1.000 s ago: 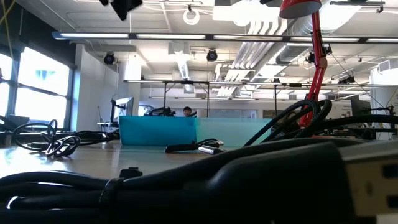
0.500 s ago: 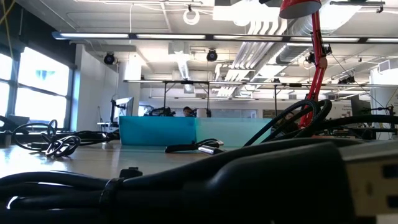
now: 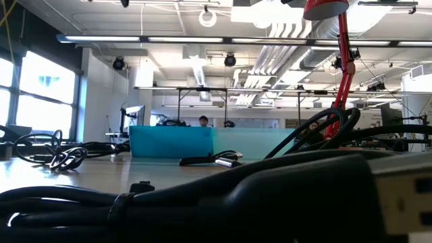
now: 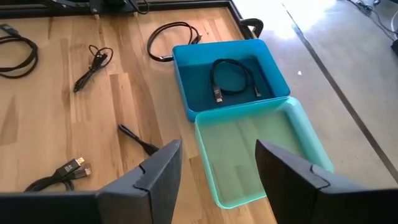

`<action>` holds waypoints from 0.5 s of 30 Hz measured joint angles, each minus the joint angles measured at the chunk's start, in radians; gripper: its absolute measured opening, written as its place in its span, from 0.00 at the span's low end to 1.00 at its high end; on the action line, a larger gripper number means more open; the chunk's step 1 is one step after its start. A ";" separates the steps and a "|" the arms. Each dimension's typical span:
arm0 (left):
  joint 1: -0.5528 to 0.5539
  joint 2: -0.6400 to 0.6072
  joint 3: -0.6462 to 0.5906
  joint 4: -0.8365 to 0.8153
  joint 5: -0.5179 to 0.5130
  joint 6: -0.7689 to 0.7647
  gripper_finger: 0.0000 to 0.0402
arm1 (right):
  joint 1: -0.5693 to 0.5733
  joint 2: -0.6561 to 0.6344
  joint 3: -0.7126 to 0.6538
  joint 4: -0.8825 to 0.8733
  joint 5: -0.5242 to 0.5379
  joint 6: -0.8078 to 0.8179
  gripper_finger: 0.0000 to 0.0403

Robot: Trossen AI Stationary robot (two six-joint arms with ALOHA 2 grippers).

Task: Pick & Place USB Port
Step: Put the black usb cable into the light blue bin

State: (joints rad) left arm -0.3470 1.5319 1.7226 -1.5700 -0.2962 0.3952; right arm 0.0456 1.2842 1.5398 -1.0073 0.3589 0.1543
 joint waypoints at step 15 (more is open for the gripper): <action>0.000 0.154 -0.006 0.003 0.123 0.020 0.60 | 0.001 0.000 0.000 -0.026 -0.127 0.027 0.49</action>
State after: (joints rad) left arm -0.3473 1.6861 1.7167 -1.5675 -0.1734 0.4150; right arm 0.0467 1.2846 1.5398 -1.0332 0.2320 0.1816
